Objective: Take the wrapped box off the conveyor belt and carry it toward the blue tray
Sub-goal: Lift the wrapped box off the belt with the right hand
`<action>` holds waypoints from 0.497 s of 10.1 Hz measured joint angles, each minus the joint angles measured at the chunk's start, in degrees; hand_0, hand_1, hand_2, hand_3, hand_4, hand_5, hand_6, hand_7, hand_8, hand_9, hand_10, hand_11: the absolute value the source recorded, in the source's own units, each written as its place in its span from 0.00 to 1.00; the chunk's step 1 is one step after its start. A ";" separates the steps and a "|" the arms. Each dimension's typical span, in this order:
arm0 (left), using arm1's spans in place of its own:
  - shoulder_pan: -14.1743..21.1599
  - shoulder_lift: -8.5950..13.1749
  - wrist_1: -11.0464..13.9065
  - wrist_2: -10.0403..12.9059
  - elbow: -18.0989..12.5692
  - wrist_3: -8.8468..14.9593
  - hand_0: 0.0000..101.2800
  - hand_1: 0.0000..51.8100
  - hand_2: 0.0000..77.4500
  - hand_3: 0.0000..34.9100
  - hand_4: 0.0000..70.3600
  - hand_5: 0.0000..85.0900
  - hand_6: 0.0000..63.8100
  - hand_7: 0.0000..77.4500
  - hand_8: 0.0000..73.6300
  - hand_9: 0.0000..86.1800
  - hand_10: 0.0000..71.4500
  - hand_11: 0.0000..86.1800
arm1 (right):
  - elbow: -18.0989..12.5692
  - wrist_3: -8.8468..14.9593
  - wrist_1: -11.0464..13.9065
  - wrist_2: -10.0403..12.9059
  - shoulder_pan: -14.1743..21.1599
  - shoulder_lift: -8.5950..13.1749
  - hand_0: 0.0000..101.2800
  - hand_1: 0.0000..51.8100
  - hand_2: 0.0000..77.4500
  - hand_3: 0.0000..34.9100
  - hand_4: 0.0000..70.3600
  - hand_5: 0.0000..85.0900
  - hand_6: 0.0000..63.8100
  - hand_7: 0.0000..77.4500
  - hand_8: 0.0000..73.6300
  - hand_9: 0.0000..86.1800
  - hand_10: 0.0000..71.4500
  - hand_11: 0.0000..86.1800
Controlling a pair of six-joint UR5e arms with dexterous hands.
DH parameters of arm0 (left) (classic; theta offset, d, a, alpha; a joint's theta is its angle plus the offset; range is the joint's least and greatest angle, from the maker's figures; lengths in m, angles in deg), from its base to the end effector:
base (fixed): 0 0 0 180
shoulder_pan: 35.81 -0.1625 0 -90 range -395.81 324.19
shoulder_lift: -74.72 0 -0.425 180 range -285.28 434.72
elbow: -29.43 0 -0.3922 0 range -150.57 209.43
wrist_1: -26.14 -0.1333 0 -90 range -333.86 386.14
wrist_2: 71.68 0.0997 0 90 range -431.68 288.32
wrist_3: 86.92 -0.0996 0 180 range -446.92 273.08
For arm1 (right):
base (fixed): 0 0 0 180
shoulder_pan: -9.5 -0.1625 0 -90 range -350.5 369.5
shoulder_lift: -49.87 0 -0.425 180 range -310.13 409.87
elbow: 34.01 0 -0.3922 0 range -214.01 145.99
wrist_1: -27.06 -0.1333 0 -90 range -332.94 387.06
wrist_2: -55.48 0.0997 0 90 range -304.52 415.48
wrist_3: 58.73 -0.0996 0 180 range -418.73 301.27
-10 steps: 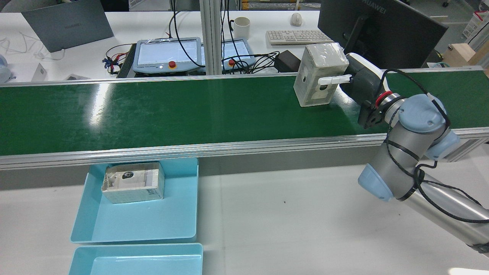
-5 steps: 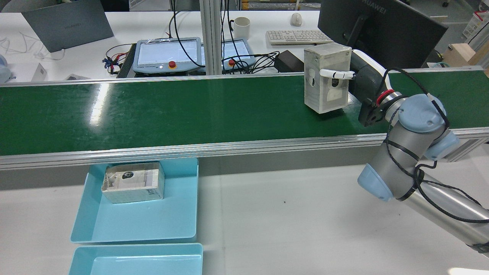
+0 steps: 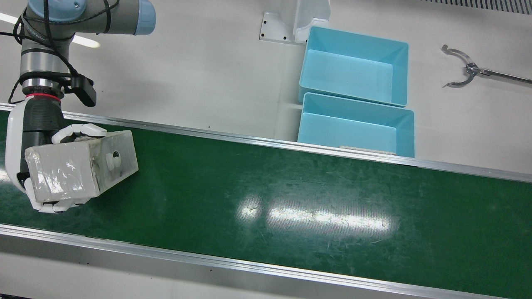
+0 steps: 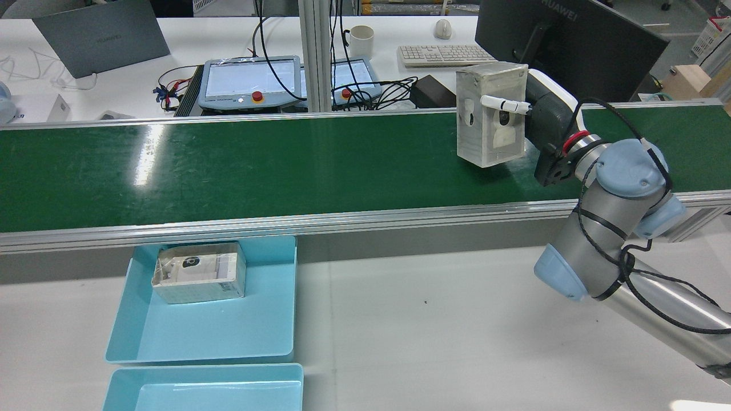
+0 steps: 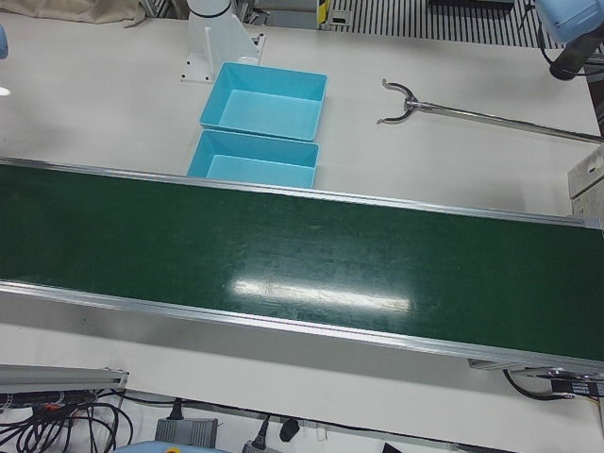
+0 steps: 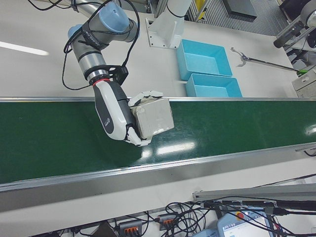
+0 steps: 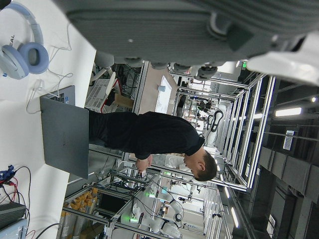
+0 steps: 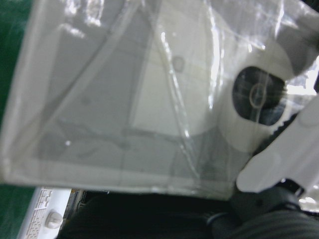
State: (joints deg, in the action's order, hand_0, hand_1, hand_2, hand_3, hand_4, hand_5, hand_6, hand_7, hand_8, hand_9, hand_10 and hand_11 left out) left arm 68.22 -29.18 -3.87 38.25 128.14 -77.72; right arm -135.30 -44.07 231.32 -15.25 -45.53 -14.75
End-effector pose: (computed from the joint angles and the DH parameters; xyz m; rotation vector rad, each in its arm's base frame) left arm -0.2283 -0.5038 0.5352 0.3146 -2.0103 2.2953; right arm -0.2134 -0.5951 0.3894 -0.0931 -2.2376 1.7772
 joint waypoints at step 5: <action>0.00 0.00 0.00 0.00 0.00 0.00 0.00 0.00 0.01 0.00 0.00 0.01 0.00 0.00 0.00 0.00 0.00 0.00 | -10.86 0.30 0.84 5.19 4.38 2.85 0.41 0.01 0.36 0.00 0.18 0.71 0.66 0.51 0.68 0.55 0.64 0.59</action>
State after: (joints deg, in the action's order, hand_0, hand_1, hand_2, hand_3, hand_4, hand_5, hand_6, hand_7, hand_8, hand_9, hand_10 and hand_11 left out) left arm 68.22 -29.18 -3.87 38.25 128.14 -77.72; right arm -146.16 -43.77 232.15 -10.06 -41.15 -11.90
